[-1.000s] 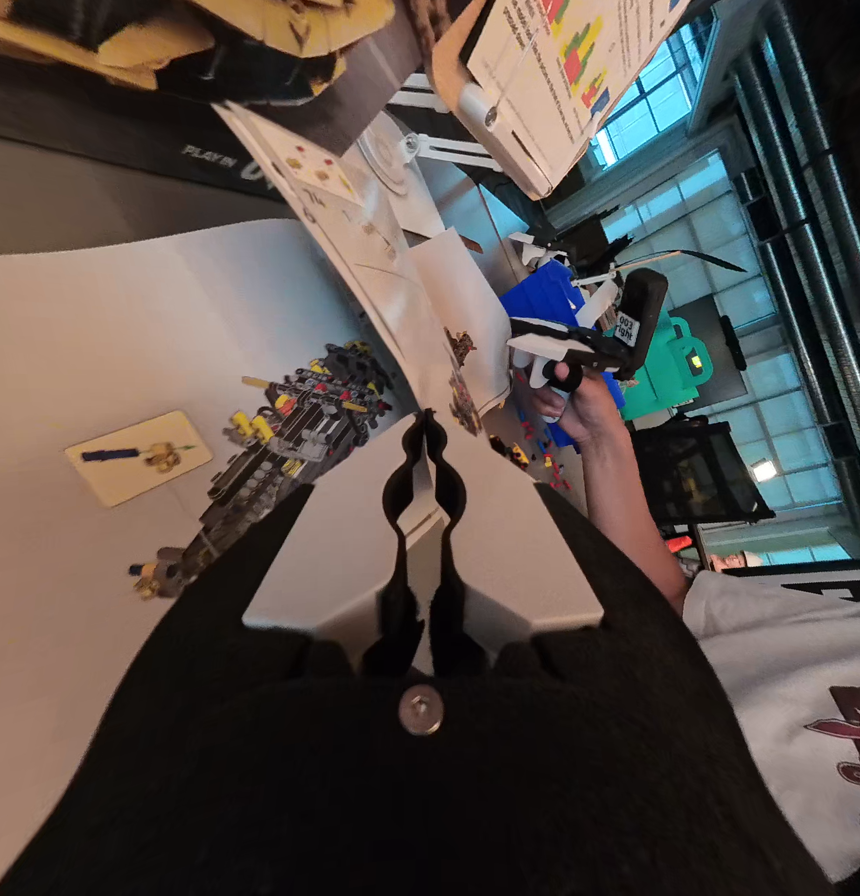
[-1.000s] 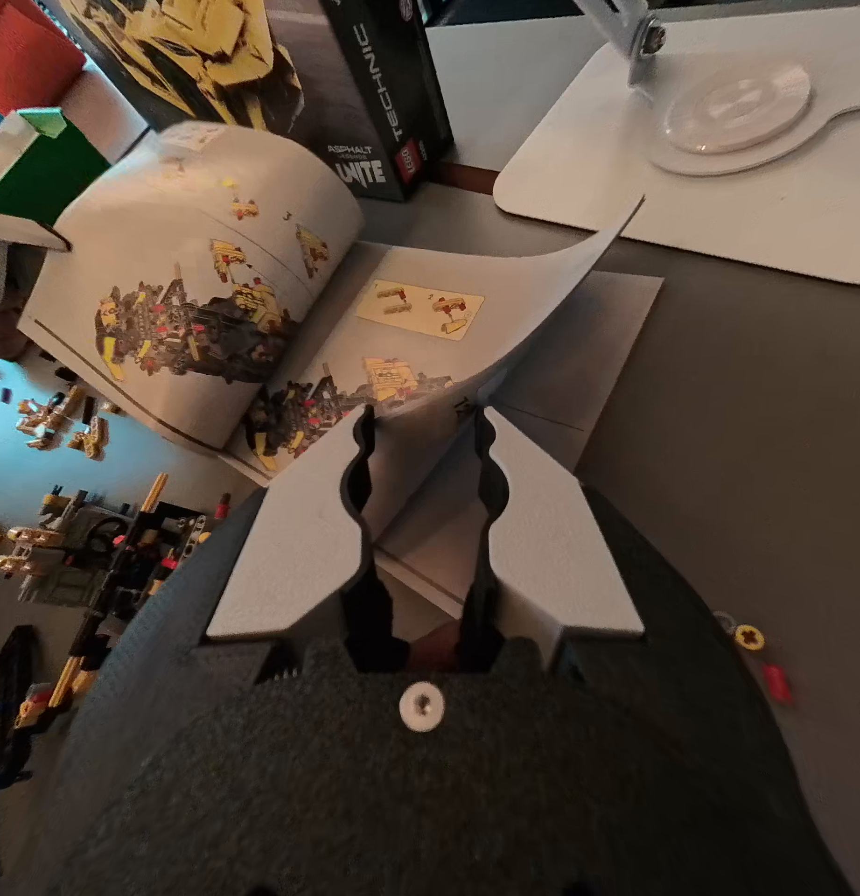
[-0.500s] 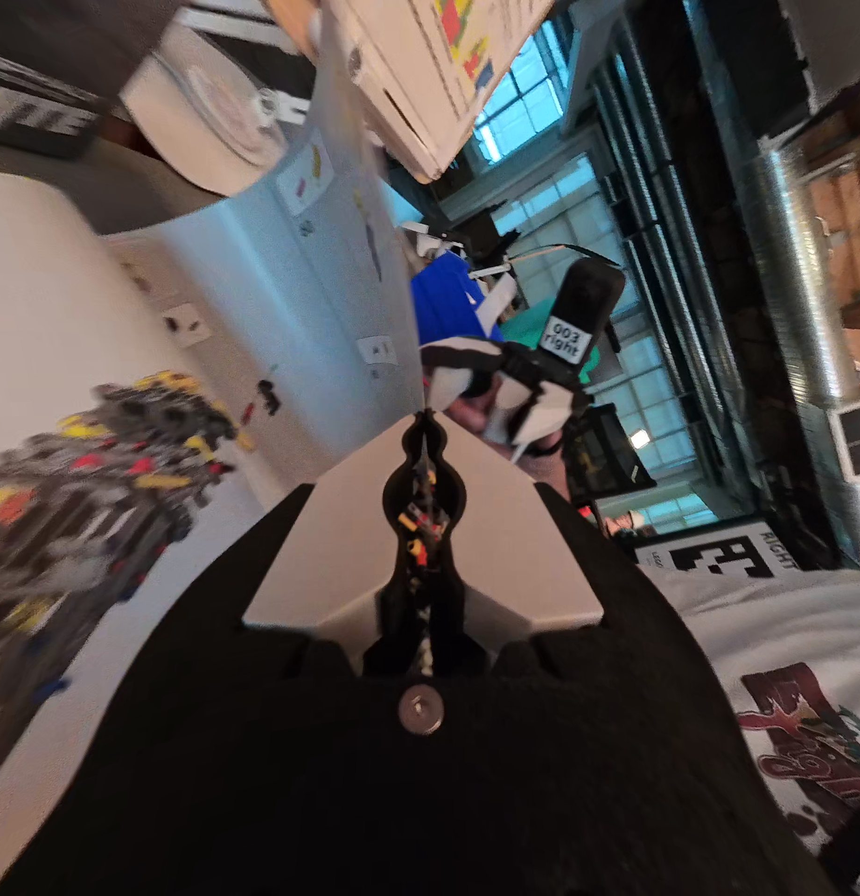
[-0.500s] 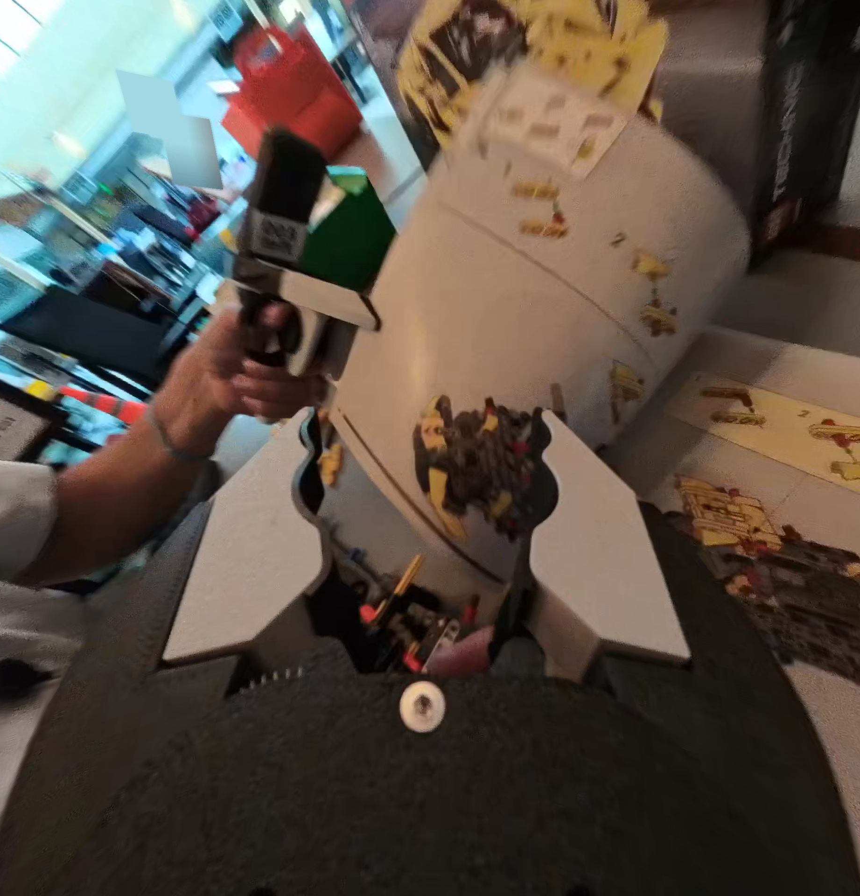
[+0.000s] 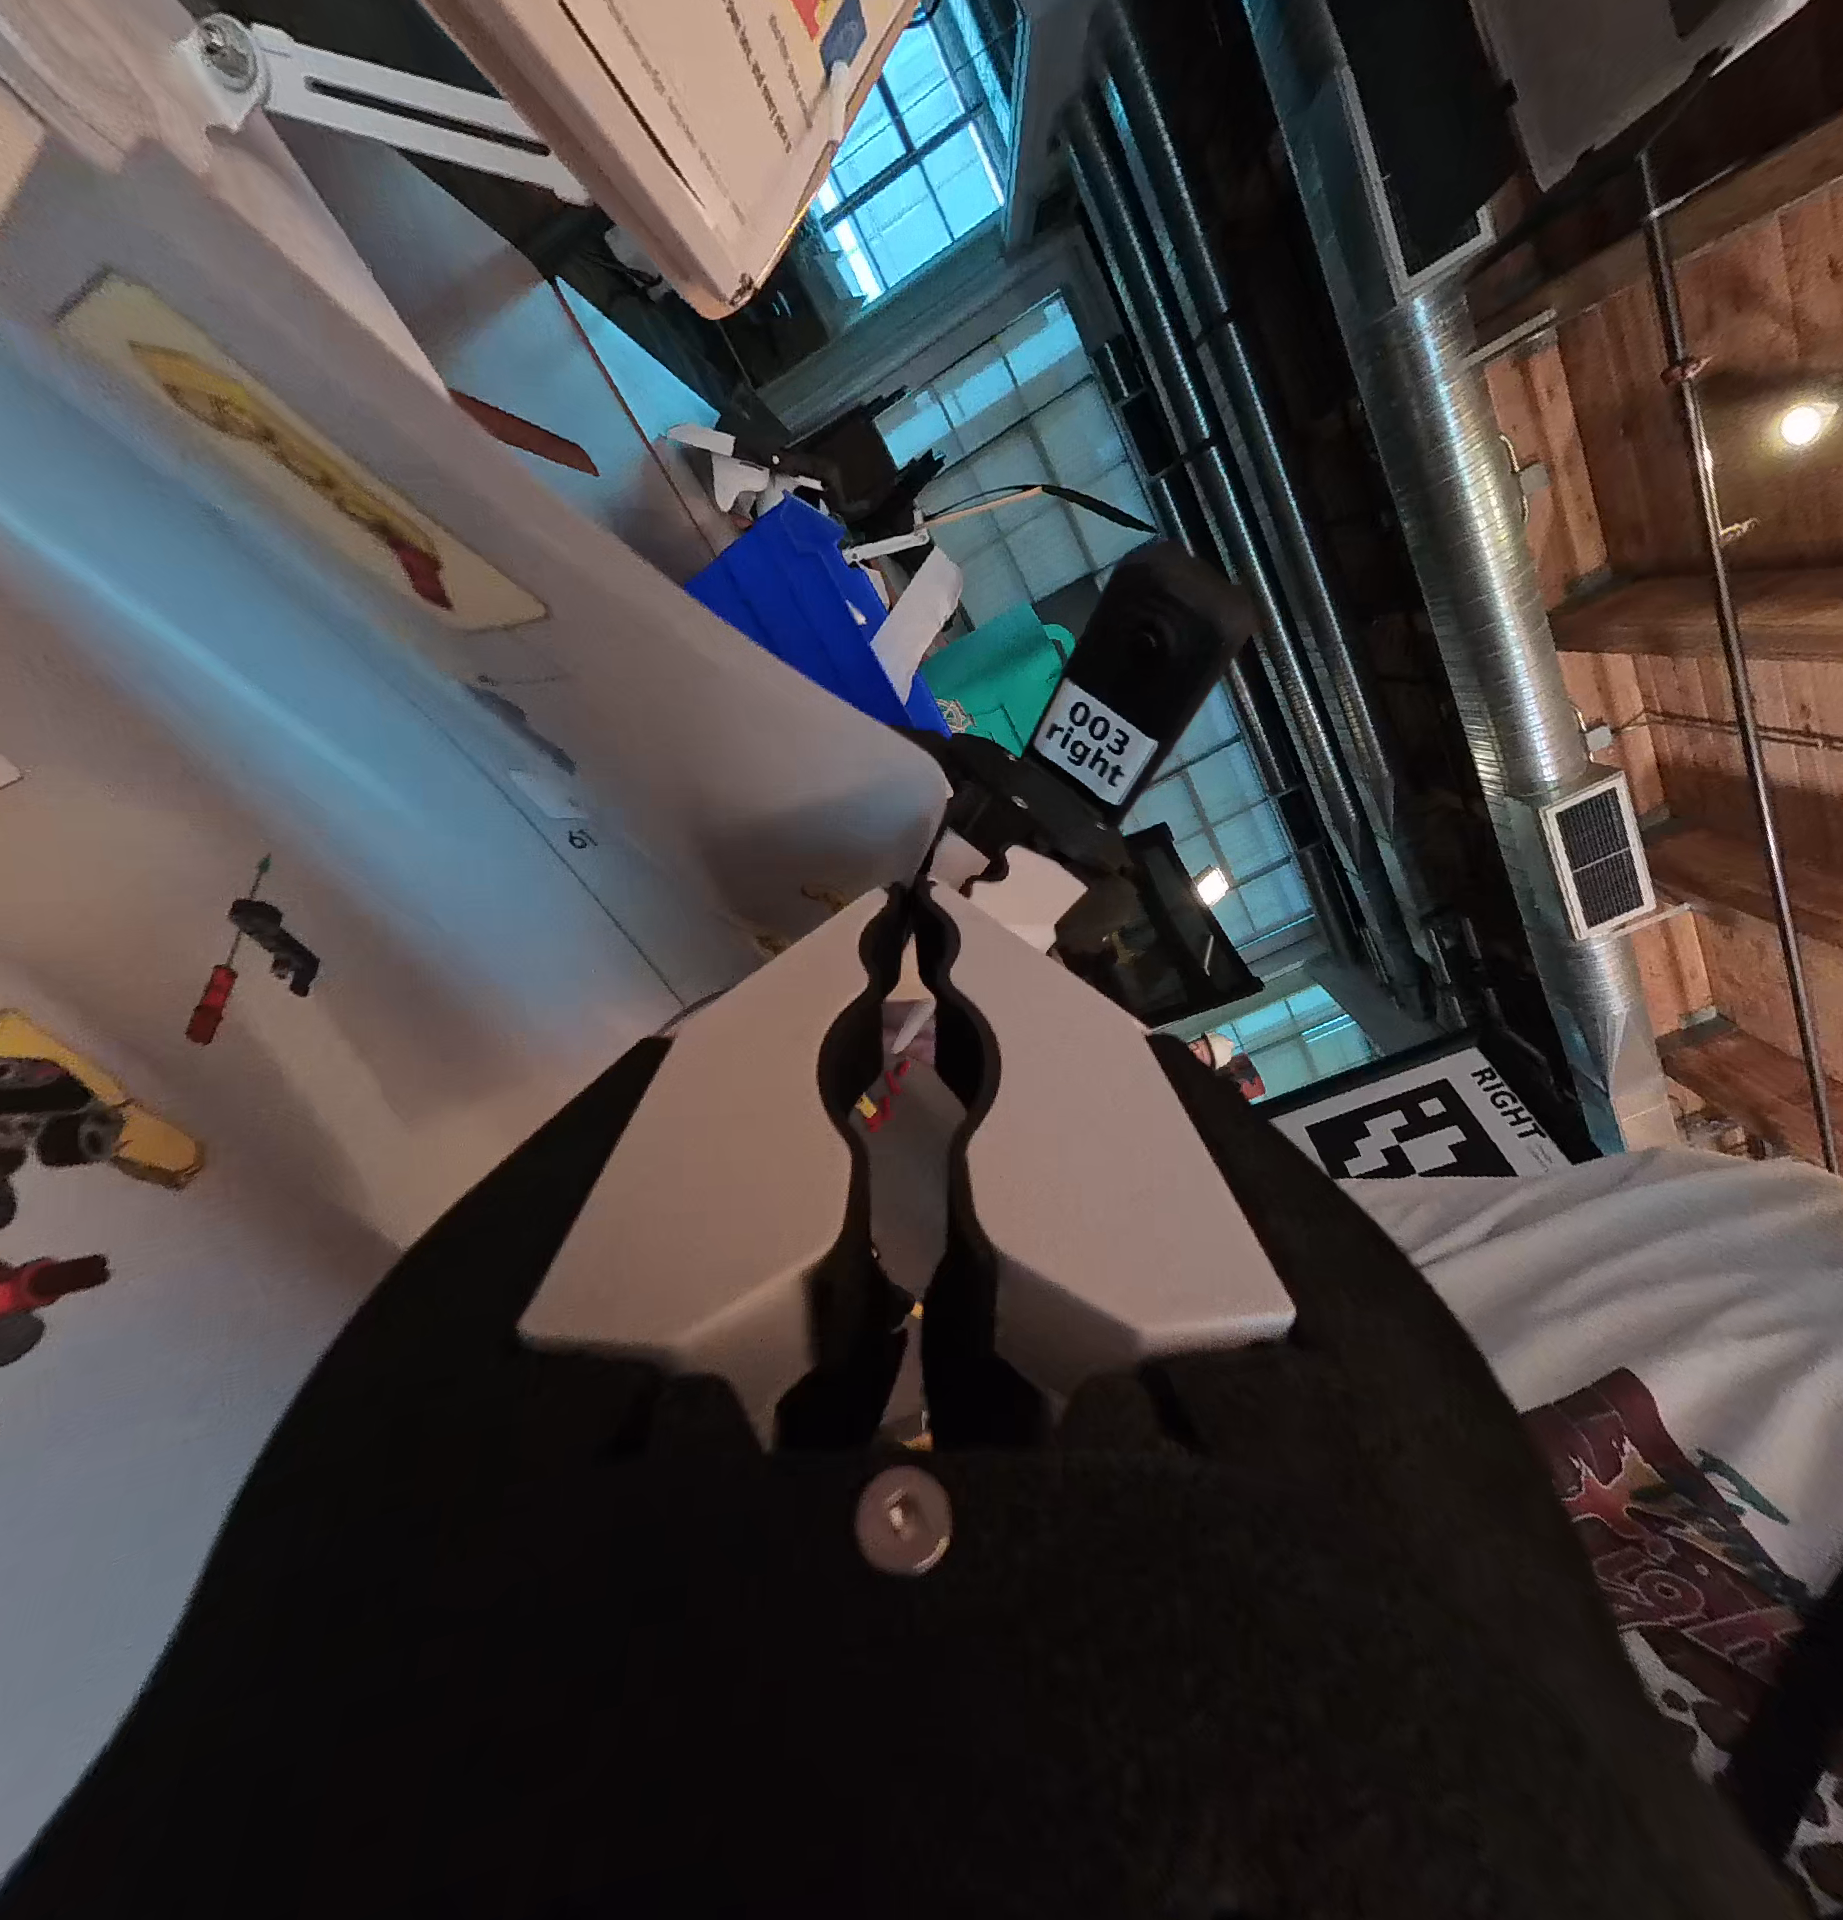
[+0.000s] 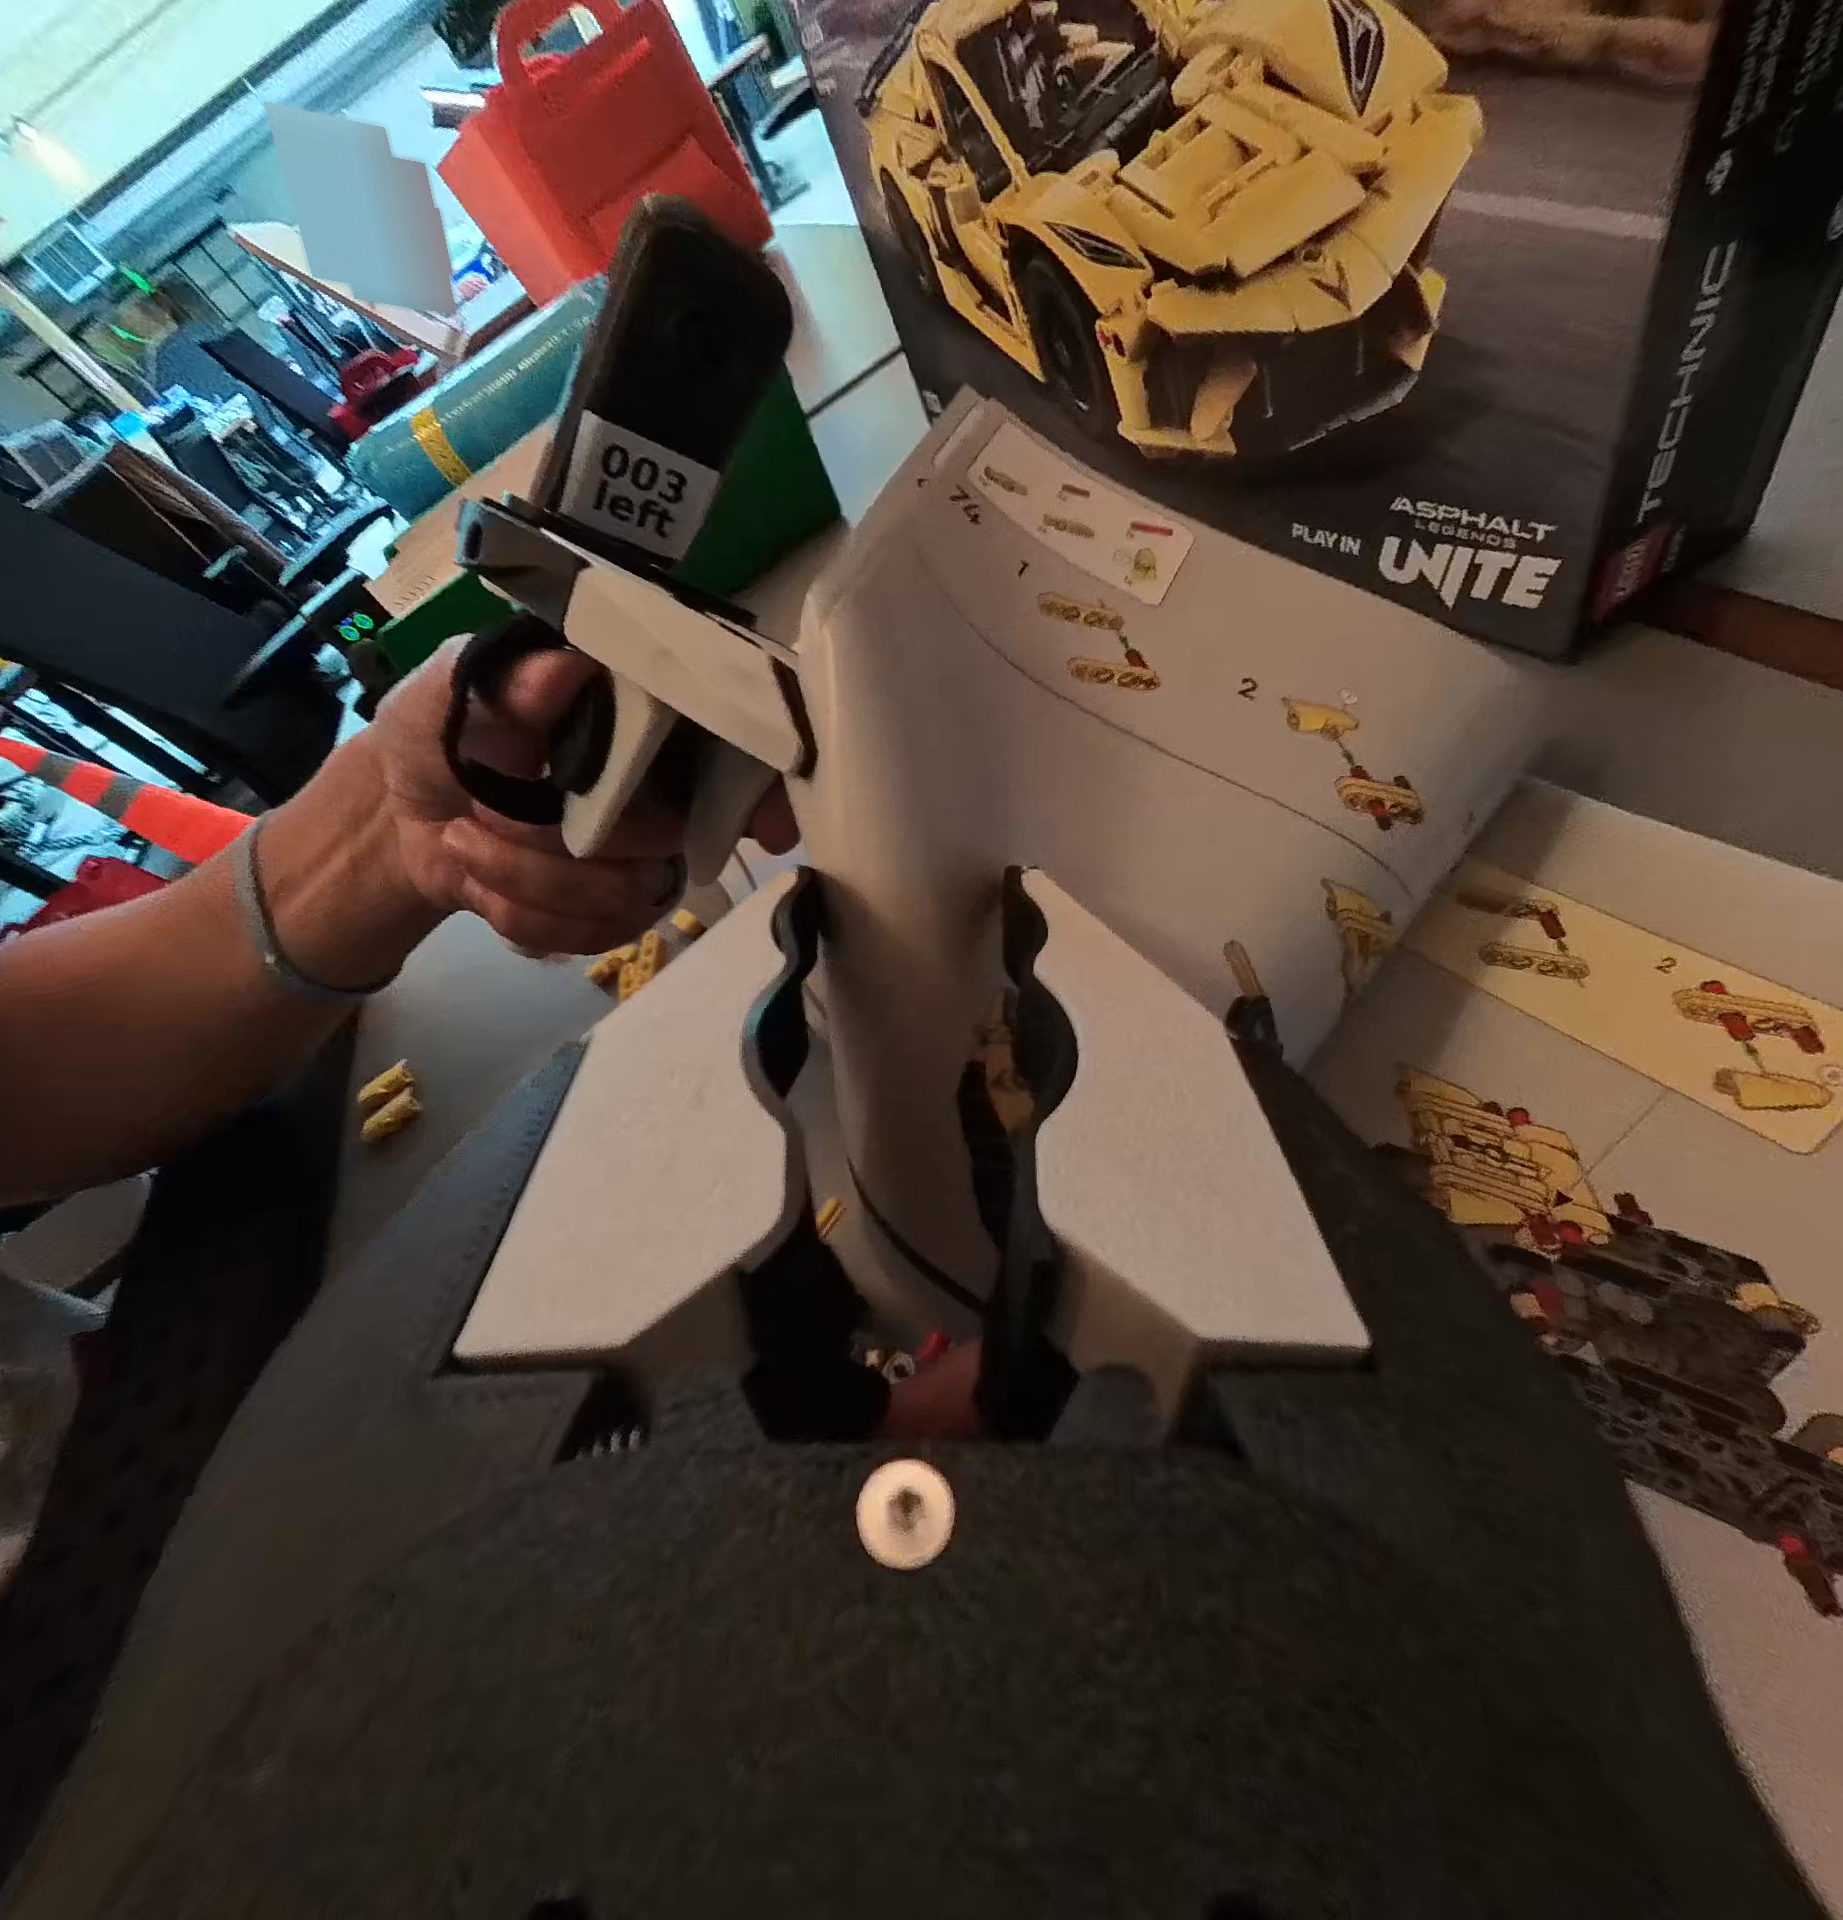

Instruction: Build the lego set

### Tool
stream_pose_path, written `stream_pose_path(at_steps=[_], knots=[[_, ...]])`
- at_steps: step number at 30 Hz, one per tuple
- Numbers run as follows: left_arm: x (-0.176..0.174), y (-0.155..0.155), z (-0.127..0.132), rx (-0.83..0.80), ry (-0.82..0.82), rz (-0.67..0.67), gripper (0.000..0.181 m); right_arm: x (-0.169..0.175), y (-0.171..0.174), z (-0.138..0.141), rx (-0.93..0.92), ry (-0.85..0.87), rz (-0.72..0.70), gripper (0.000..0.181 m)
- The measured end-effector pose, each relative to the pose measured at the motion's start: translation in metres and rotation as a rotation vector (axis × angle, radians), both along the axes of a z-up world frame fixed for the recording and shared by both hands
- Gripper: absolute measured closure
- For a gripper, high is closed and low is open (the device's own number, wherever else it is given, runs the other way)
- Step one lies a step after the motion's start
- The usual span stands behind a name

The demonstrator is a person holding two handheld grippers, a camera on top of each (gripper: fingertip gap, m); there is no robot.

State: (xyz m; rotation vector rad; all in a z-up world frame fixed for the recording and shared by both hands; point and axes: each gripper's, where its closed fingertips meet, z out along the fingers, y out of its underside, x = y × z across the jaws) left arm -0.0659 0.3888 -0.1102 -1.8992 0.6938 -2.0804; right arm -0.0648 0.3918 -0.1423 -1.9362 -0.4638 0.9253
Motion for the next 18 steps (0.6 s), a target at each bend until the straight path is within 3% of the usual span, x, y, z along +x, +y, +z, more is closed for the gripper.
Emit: stream_pose_path(at_steps=[7,15,17,18], knots=[[0.0,-0.002,0.002,0.024,0.003,-0.015,0.18,0.007,-0.005,0.01,-0.024,0.143,0.043,0.151],[-0.004,0.007,-0.005,0.02,0.031,0.028,0.181,0.017,-0.007,0.015,-0.02,0.195,0.042,0.178],[-0.005,0.006,-0.005,0.029,0.036,0.023,0.181,0.021,-0.005,0.014,-0.023,0.183,0.021,0.177],[-0.005,0.007,-0.006,0.032,0.04,0.028,0.181,0.023,-0.005,0.014,-0.013,0.165,0.011,0.166]])
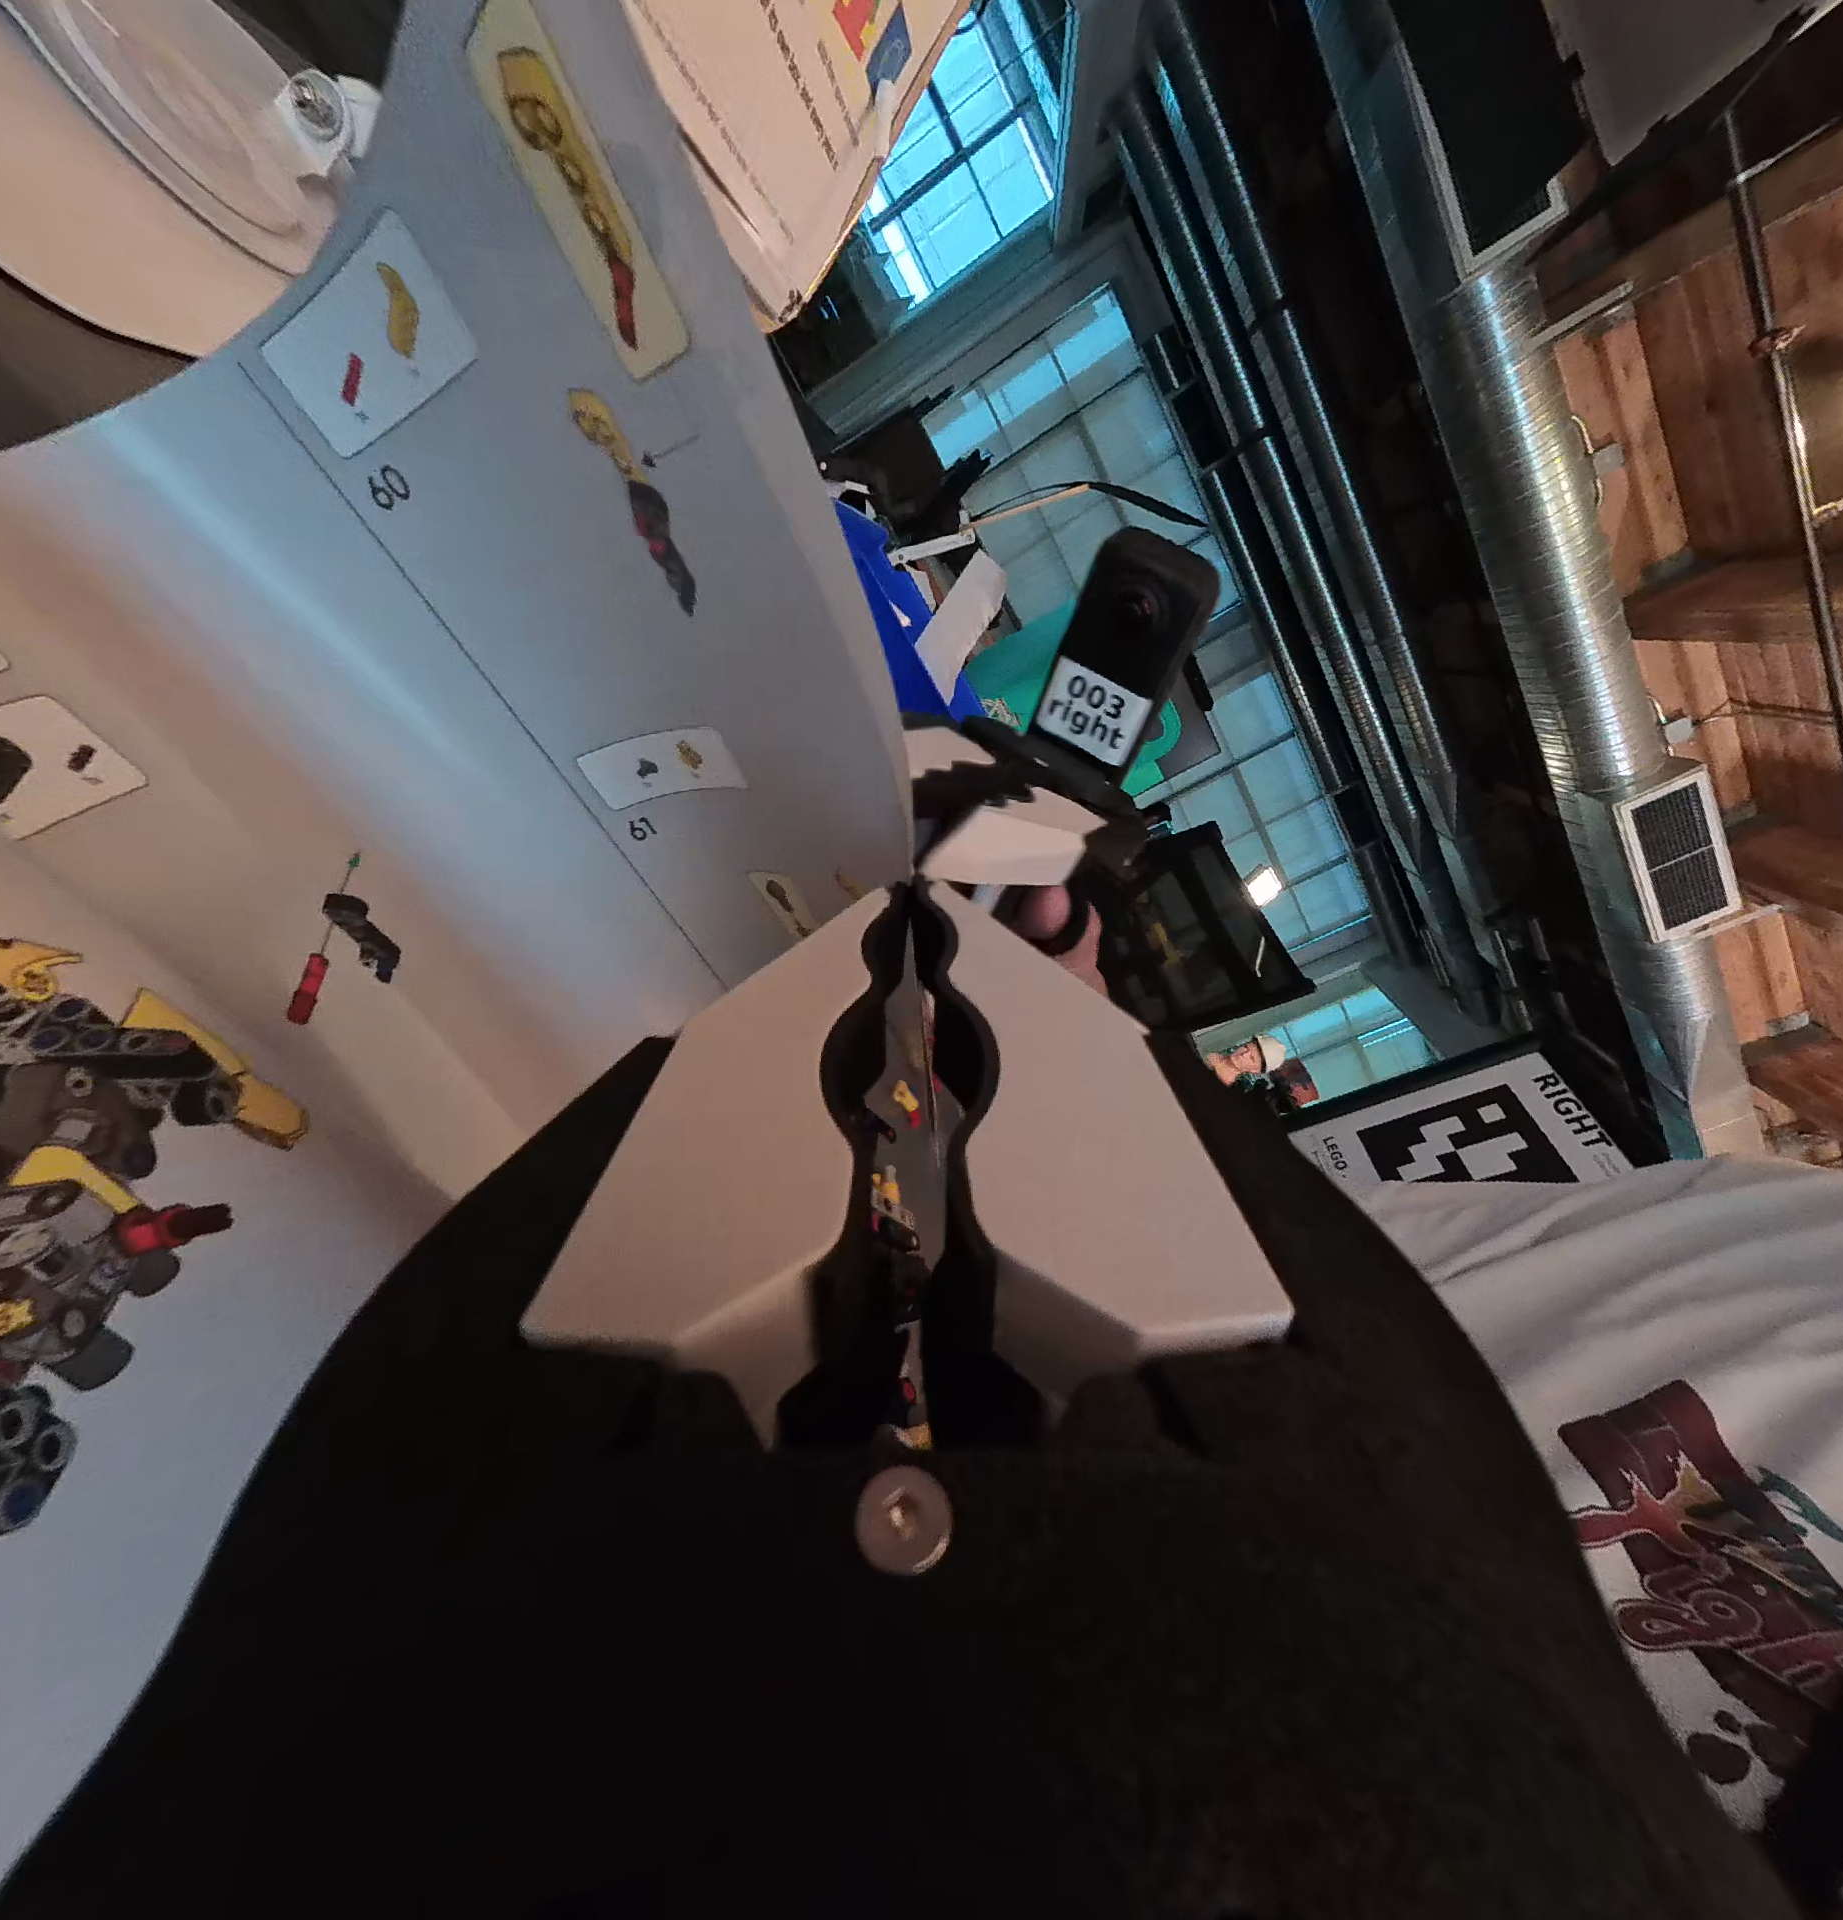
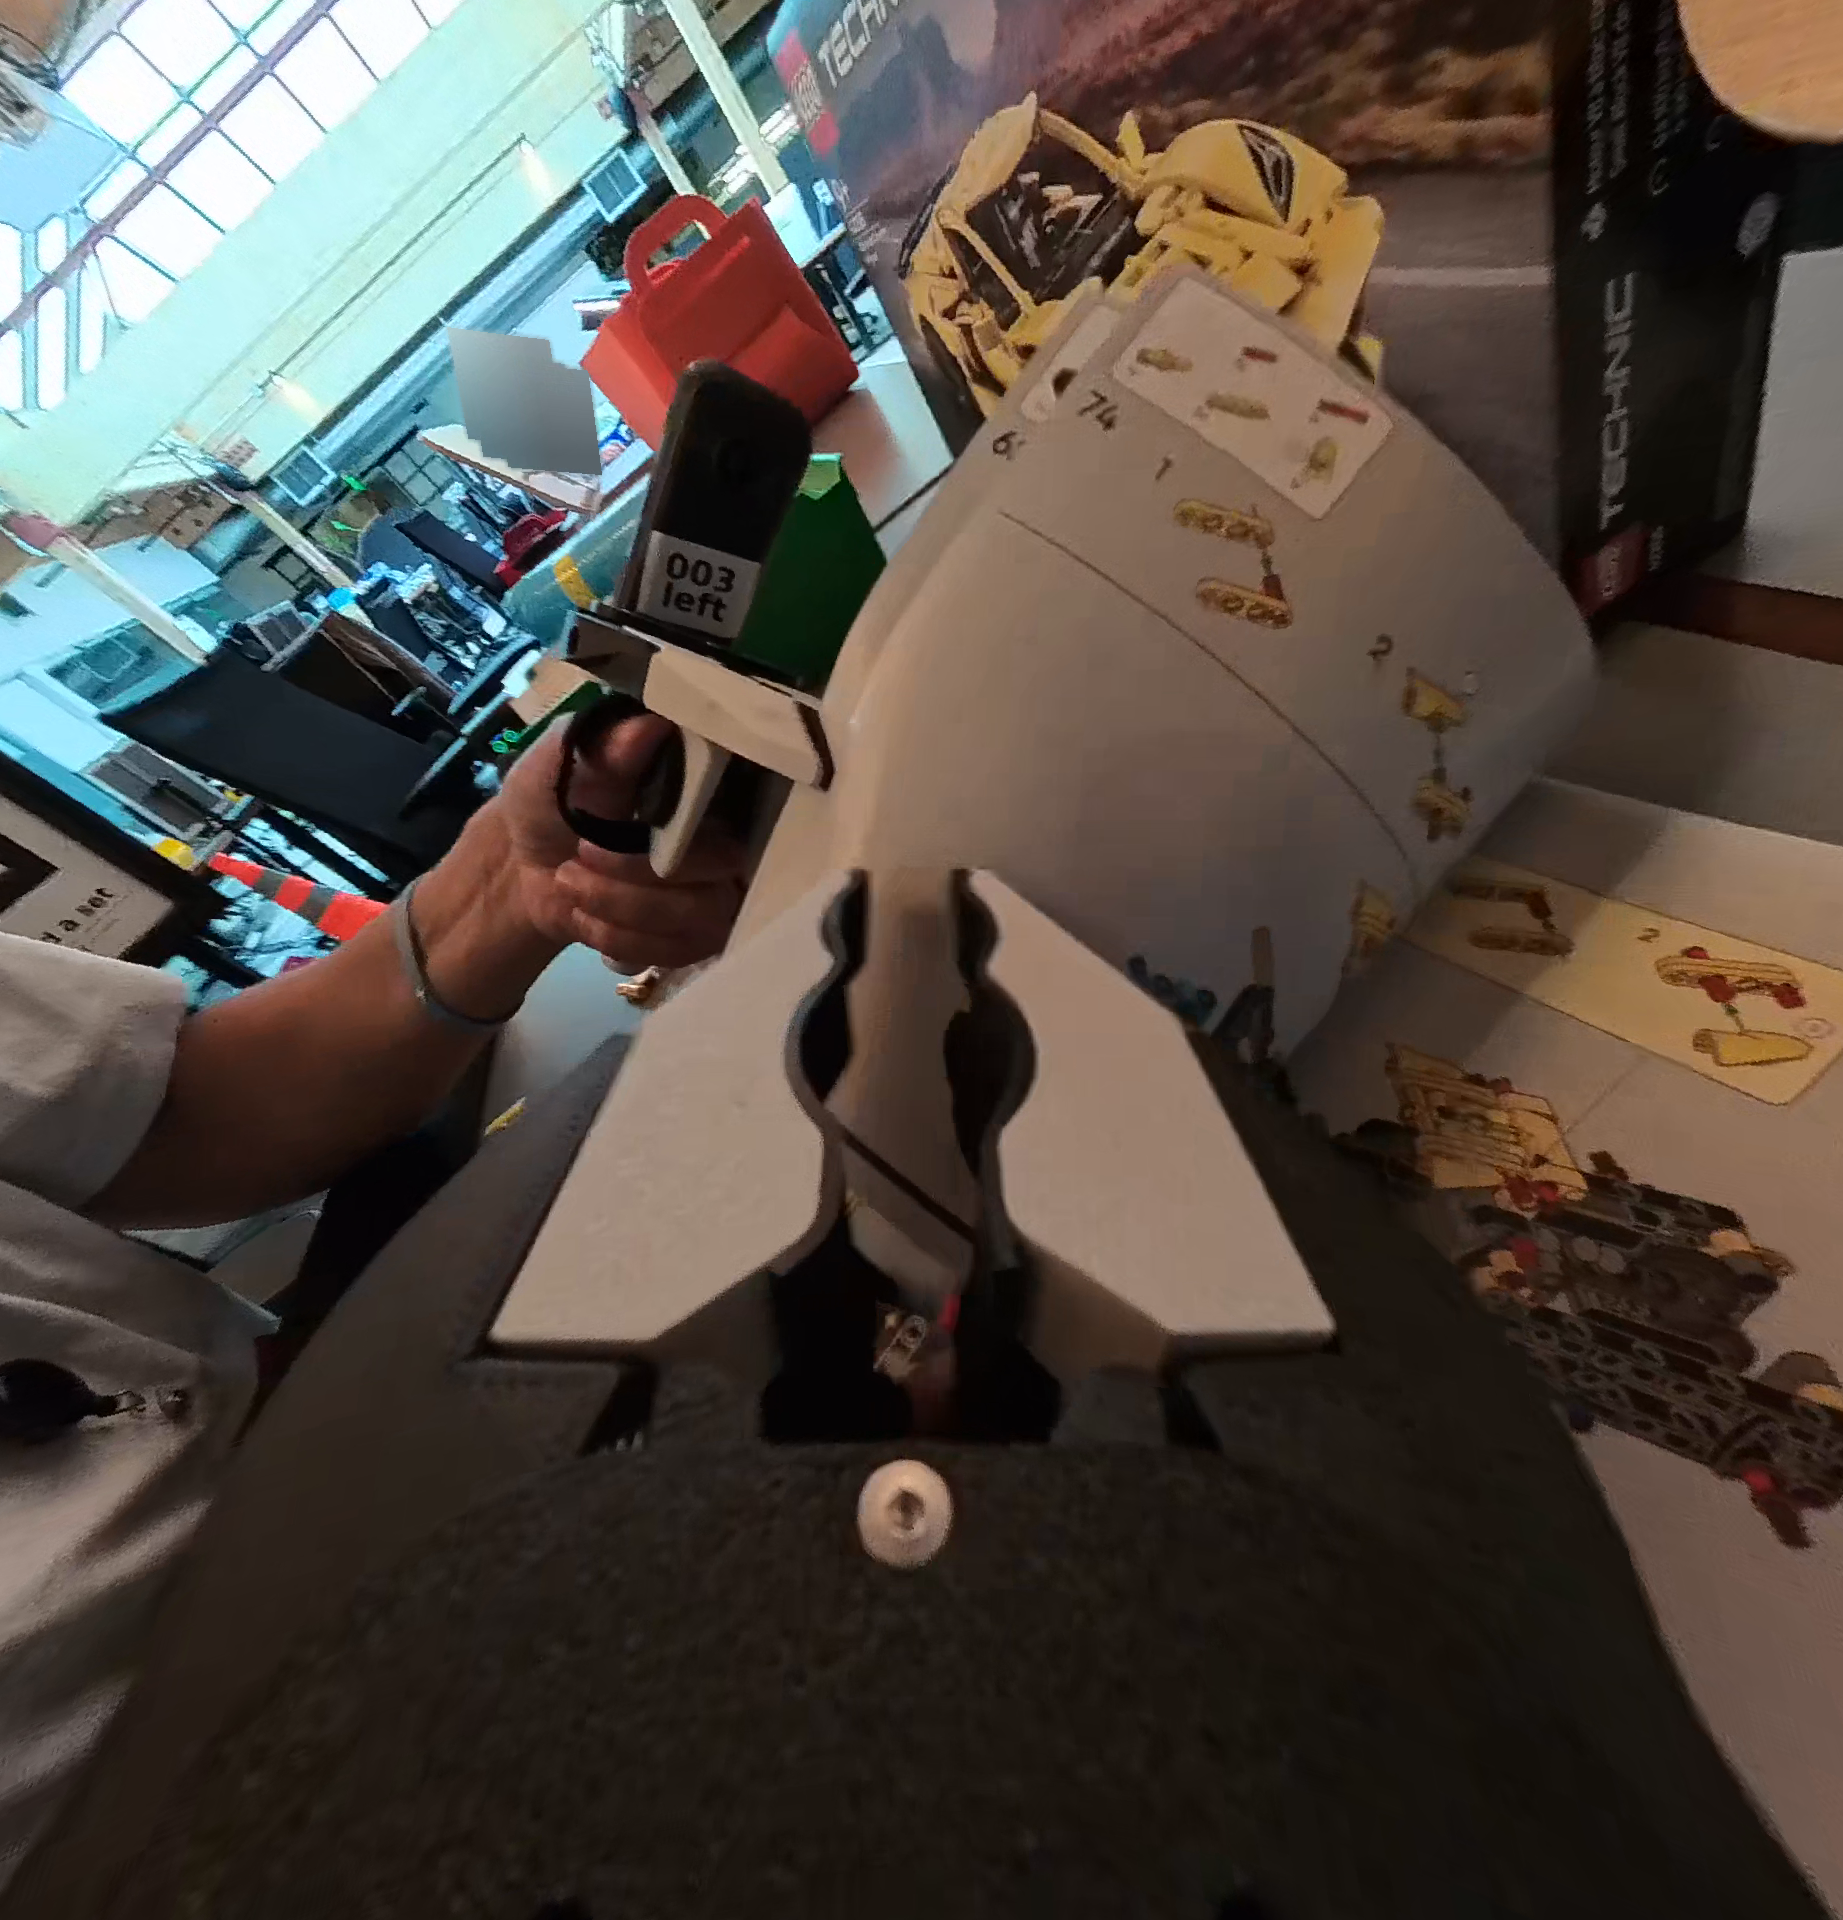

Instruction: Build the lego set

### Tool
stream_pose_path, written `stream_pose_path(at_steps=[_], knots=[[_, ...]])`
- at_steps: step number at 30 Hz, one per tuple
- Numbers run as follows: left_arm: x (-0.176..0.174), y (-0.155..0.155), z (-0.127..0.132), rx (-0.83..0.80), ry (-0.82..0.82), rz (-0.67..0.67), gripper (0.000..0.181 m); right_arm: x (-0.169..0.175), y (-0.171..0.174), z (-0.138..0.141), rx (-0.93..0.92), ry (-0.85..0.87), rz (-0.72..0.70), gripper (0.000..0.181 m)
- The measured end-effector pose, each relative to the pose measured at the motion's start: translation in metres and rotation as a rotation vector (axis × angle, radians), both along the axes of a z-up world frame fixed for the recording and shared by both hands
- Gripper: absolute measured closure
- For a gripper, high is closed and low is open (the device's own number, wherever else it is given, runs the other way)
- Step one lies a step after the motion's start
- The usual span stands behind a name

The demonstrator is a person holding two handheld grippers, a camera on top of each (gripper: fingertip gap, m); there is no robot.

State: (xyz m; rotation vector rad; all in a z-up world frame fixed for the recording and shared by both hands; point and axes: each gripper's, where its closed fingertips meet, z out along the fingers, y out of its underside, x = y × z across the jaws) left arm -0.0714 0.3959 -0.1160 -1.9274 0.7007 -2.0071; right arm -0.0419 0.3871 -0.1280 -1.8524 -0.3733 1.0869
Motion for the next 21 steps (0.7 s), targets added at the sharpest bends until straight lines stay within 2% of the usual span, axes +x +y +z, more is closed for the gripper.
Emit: stream_pose_path(at_steps=[2,3,6,8,11,21], knots=[[0.001,0.001,0.0,-0.001,0.004,0.008,0.181,-0.006,-0.005,0.006,0.064,-0.084,0.009,0.124],[0.002,0.002,0.001,-0.007,0.0,0.008,0.181,-0.011,-0.01,0.005,0.111,-0.19,0.029,0.117],[0.008,0.003,0.006,-0.012,-0.011,0.005,0.181,-0.019,-0.02,-0.005,0.216,-0.474,0.044,0.113],[0.011,0.002,0.007,0.0,-0.008,-0.002,0.181,-0.015,-0.019,-0.012,0.229,-0.564,0.022,0.121],[0.013,0.001,0.009,0.006,-0.007,-0.011,0.181,-0.005,-0.015,-0.012,0.238,-0.566,-0.012,0.14],[0.008,0.003,0.005,0.011,0.005,-0.001,0.181,0.017,-0.021,-0.001,0.202,-0.383,-0.003,0.168]])
